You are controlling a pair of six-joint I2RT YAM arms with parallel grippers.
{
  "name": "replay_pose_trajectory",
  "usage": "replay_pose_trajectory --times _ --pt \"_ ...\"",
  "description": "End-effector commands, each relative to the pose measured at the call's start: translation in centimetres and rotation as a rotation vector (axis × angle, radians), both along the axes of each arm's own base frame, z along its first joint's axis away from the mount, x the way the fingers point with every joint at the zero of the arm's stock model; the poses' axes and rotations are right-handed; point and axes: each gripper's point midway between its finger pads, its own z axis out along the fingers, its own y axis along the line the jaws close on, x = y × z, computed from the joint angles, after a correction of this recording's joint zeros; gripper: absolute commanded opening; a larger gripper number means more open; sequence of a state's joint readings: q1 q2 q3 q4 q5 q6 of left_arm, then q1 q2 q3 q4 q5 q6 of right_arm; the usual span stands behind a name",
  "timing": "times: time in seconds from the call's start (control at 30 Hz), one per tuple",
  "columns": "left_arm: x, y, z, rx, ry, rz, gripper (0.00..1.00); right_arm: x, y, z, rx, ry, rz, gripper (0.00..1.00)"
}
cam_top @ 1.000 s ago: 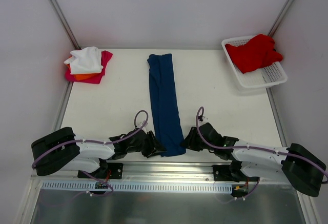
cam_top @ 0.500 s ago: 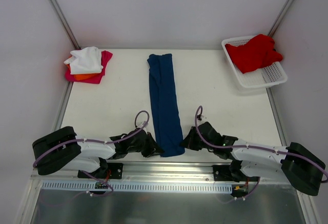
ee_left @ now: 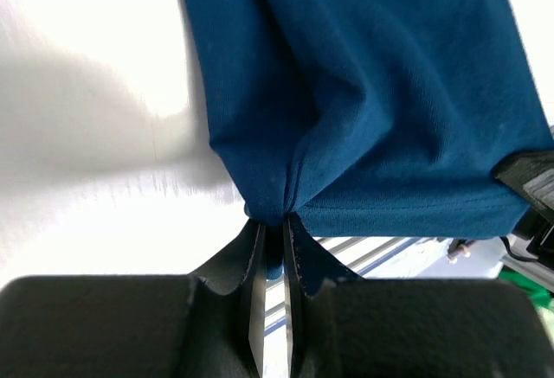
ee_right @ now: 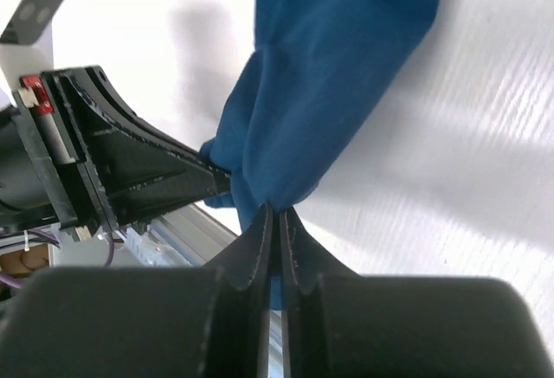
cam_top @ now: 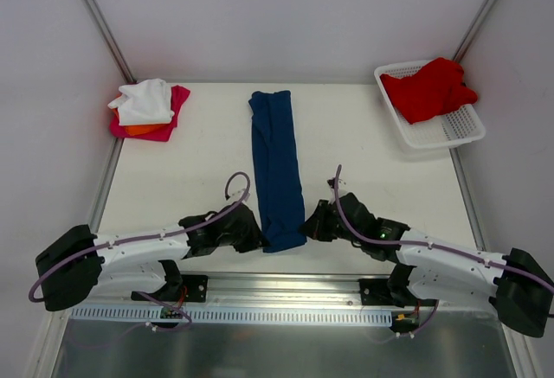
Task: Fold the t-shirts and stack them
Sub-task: Grab the bottom of the folded rectangular tshirt with both arms, then fold the folded rectangular tshirt in 1/3 of the way
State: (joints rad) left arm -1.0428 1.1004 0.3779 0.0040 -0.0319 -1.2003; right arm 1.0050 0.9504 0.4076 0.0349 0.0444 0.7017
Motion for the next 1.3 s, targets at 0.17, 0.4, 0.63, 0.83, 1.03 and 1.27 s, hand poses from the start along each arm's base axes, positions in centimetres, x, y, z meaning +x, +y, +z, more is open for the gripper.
replay_pose_trajectory --times 0.17,0.4,0.63,0.83,1.03,1.27 --pt "5.5 3.2 3.7 0.127 -0.144 0.018 0.0 3.6 0.1 4.9 -0.026 -0.141 -0.026 0.0" --pt "9.4 3.2 5.9 0.141 -0.204 0.015 0.0 6.8 0.0 5.9 -0.065 -0.164 -0.037 0.0" --pt "13.8 3.1 7.2 0.175 -0.237 0.026 0.0 9.8 0.2 6.0 -0.099 -0.164 -0.026 0.0" --pt "17.2 2.8 8.1 0.179 -0.254 0.012 0.0 12.7 0.4 6.1 -0.118 -0.166 -0.035 0.0" --pt "20.5 2.7 8.4 0.179 -0.263 0.005 0.0 15.5 0.5 5.3 -0.132 -0.148 -0.042 0.0" --pt "23.2 2.8 7.5 0.181 -0.244 0.007 0.0 19.3 1.7 4.7 -0.119 -0.122 -0.022 0.0"
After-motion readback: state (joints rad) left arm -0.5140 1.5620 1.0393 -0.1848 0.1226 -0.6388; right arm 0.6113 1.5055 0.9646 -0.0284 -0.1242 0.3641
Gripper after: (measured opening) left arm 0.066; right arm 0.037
